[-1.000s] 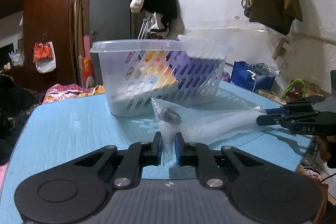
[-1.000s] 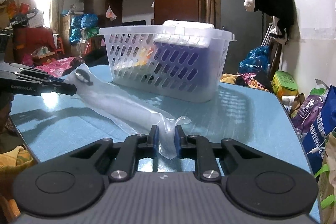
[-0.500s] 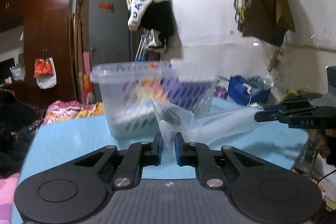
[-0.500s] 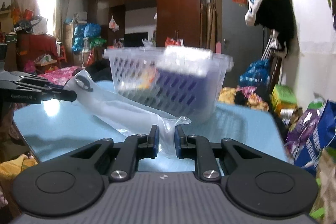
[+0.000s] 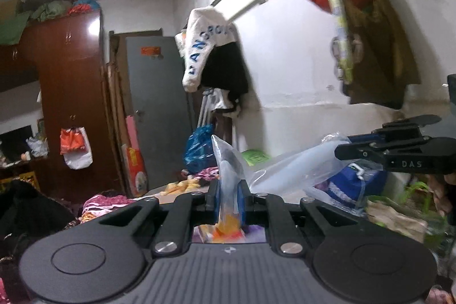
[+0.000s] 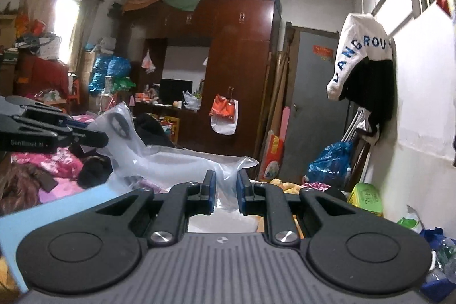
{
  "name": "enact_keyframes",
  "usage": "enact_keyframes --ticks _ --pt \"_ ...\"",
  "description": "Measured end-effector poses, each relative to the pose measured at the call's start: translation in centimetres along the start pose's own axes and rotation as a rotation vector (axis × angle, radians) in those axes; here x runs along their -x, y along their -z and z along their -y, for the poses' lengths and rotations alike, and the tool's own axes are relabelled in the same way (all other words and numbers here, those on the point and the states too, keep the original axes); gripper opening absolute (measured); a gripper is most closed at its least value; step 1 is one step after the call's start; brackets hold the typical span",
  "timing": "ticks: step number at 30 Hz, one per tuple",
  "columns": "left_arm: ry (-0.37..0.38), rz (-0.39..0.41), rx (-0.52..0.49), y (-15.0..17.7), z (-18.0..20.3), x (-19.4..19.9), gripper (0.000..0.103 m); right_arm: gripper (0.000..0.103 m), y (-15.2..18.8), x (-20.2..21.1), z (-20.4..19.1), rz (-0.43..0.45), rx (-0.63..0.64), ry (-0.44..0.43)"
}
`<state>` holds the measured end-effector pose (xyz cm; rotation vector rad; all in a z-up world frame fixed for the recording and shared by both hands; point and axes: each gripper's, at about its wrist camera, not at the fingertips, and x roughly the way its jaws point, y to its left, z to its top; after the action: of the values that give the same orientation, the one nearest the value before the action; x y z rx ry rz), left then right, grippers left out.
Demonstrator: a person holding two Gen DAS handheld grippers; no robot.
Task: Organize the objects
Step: 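Lift the bag over the basket and open both grippers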
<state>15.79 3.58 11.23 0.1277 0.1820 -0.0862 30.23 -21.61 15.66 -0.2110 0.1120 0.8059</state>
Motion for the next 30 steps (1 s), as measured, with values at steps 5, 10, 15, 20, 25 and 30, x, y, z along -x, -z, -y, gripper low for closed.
enact_keyframes --ticks 5,10,15,20,25,30 --pt "-0.022 -0.079 0.048 -0.9 -1.7 -6.1 0.015 0.017 -0.3 -5.0 1.7 -0.075 -0.035 0.025" --pt "-0.049 -0.142 0.090 0.1 -3.1 -9.3 0.015 0.017 0.7 -7.1 2.6 -0.129 -0.056 0.023" --pt "-0.066 -0.171 0.124 0.9 -4.3 -10.4 0.015 0.017 1.6 -8.2 2.5 -0.166 -0.060 0.032" --pt "-0.071 -0.178 0.137 1.3 -5.1 -10.5 0.015 0.017 1.6 -8.2 2.6 -0.171 -0.057 0.026" --pt "-0.073 -0.179 0.134 1.2 -4.9 -10.6 0.015 0.017 1.2 -8.3 3.0 -0.168 -0.053 0.024" --pt "-0.070 -0.175 0.122 1.0 -4.4 -10.6 0.015 0.017 0.9 -8.2 3.1 -0.162 -0.051 0.026"
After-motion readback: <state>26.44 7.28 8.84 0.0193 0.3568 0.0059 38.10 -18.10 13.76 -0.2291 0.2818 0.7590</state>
